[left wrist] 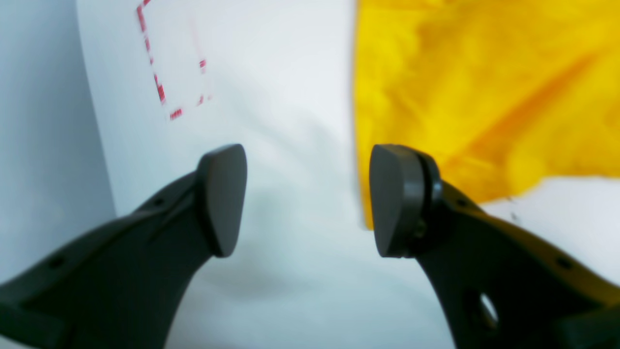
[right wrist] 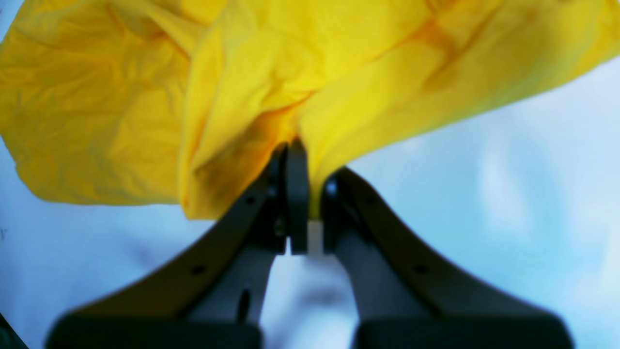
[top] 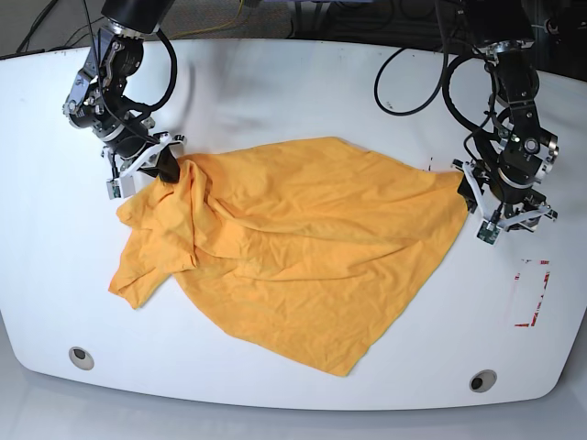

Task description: Layout the t-shirt on the table in an organized manner, then fold the t-shirt properly

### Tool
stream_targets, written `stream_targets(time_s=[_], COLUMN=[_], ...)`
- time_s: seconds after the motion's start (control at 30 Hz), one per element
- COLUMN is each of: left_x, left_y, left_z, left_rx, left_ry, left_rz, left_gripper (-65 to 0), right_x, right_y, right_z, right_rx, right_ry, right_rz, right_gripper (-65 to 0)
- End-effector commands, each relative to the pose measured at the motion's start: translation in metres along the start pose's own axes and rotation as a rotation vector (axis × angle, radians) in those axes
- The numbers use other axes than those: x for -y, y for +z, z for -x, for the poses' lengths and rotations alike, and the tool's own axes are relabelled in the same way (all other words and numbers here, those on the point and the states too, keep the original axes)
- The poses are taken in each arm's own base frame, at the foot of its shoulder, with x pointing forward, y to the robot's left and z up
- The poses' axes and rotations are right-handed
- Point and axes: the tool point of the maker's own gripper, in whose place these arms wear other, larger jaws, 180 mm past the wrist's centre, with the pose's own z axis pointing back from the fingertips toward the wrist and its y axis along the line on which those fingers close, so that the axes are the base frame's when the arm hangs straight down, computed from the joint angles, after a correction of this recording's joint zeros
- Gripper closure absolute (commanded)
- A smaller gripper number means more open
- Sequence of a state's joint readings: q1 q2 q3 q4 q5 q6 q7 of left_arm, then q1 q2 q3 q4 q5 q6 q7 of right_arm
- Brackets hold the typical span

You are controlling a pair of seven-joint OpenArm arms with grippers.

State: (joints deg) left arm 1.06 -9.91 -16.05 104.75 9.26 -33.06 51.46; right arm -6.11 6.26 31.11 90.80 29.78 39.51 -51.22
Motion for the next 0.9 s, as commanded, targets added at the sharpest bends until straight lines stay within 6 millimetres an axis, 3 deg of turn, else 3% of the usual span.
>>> stream_targets(time_s=[0.0, 0.27, 0.4, 0.57, 0.87], left_x=[-0.009, 0.007, 0.015, 0.018, 0.02], left_y=[-0.008, -0.024, -0.025, -0.023, -0.024], left_z=[0.002, 0.016, 0.022, 0.024, 0.024], left_rx=[-0.01, -0.038, -0.072, -0.08, -0.073], left_ry=[0.041, 0.116, 0.142, 0.183, 0.203], left_rz=[-0.009, 0.086, 0.125, 0.156, 0.17], left_gripper=[-37.8, -39.4, -47.7, -64.6, -65.0], right_x=[0.0, 0.0, 0.0, 0.0, 0.0], right_y=[0.003, 0.003, 0.004, 0.004, 0.004], right_z=[-0.016, -0.015, -0.015, -0.015, -0.015], right_rx=[0.05, 0.048, 0.047, 0.047, 0.047], right_ry=[0.025, 0.024, 0.024, 0.024, 0.024], right_rz=[-0.006, -0.005, -0.005, -0.005, -0.005], right_gripper=[-3.0, -3.0, -3.0, -3.0, -3.0])
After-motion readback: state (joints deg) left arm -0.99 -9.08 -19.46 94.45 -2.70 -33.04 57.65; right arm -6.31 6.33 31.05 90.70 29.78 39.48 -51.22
